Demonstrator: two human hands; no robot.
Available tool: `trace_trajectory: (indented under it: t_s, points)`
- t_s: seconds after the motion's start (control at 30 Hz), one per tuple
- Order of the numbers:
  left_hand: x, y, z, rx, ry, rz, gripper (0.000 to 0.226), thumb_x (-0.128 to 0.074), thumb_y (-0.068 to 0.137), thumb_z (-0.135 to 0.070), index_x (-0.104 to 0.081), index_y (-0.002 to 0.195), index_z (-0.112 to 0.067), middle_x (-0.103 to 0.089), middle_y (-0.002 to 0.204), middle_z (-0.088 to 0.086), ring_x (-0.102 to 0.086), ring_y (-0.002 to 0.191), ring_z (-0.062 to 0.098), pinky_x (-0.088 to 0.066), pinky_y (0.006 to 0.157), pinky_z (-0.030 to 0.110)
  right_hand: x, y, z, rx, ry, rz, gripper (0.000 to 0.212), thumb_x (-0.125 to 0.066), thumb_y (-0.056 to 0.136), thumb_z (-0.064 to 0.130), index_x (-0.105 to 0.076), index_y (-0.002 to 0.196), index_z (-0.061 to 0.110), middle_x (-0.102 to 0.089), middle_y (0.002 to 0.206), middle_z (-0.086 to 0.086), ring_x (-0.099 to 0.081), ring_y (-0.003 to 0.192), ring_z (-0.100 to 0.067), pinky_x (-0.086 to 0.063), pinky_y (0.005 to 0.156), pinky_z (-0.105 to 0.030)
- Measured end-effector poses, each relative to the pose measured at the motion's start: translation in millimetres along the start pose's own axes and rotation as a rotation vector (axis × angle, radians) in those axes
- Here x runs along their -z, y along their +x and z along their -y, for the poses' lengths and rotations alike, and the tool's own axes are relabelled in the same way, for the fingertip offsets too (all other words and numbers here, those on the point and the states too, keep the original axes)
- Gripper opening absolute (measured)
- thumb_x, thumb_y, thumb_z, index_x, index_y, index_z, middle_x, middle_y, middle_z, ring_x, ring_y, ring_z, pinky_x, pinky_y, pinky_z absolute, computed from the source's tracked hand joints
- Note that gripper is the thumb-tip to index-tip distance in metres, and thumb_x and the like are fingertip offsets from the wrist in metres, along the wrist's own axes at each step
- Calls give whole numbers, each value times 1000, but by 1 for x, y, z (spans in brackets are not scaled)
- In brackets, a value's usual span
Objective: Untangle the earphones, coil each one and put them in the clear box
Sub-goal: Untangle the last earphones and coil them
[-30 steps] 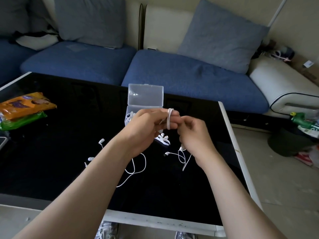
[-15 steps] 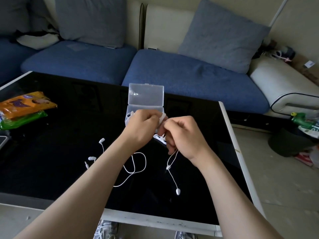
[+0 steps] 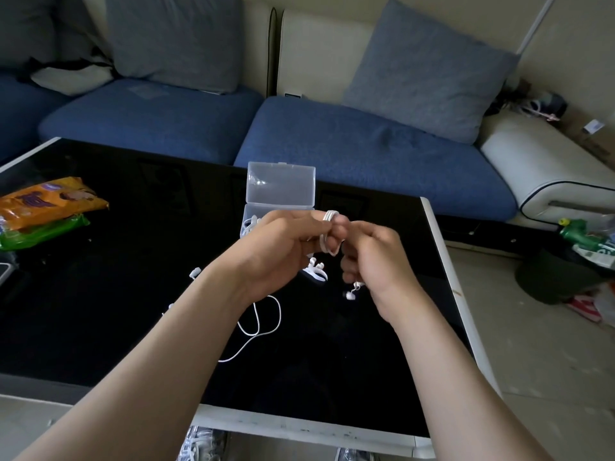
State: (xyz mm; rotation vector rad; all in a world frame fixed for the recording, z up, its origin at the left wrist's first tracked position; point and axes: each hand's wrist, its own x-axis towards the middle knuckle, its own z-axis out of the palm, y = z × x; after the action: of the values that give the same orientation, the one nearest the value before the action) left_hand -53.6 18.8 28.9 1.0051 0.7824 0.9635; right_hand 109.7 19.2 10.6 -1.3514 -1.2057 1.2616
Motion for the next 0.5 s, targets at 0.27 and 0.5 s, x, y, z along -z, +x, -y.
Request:
trace_trajectory:
  t_s: [0.27,0.5]
  points:
    - [6,8,1,7,-125,-315,37,-44,98,-1,-68,125,8,-77,117,16,-73,115,29,-62,72,25,-14,-9,0,-128,-255,261,27,-51,105,11,-75,96,3,-50,60,-3,-49,47,-16,-54,49,-32]
    - [17,5,12,-46,502,-331,33,-47,100,-11,-79,94,-5,-79,91,11,-74,89,16,-53,80,21,-11,-8,2,122,-335,6,32,-61,96,22,-76,72,8,-68,55,-12,-63,47,-29,-47,51,-34]
